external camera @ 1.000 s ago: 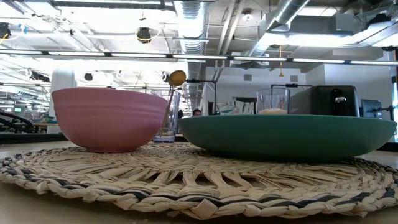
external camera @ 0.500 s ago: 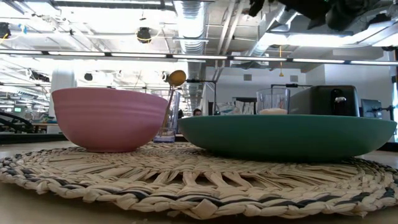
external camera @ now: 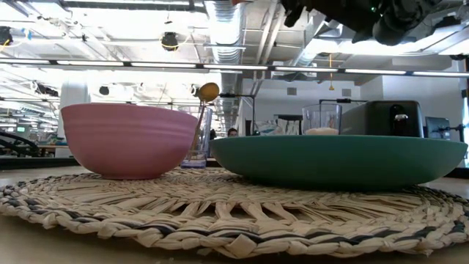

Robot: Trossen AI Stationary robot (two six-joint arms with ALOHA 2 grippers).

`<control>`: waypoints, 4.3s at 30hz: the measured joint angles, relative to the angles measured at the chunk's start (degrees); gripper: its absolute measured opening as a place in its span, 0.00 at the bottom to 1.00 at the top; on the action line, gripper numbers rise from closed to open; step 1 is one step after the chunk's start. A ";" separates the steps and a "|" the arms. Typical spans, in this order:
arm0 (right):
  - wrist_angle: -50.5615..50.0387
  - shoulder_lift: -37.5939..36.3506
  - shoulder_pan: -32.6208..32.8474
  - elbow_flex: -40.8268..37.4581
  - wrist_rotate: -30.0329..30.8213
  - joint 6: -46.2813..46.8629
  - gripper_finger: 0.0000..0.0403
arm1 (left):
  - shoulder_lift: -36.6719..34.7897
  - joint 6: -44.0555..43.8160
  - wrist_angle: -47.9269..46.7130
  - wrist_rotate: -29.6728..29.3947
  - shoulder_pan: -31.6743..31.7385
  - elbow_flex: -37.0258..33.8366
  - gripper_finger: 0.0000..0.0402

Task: Arrange a breakfast setting
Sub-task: Pour the cereal into the pink bowl from the cereal box

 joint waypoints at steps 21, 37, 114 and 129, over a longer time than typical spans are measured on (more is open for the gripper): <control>0.55 -0.11 0.11 0.22 0.15 -0.85 0.61 | 10.81 11.73 27.11 -1.25 0.24 -0.04 0.95; 5.78 6.29 1.49 1.12 1.75 0.05 0.61 | 14.36 14.42 35.24 1.23 4.98 -0.07 0.90; -6.40 6.23 5.35 8.75 1.75 -5.79 0.15 | 5.66 14.19 25.60 1.21 0.00 -0.58 0.54; -4.69 6.27 5.75 9.18 5.07 -4.99 0.09 | 6.59 11.32 25.22 2.39 1.42 -1.14 0.53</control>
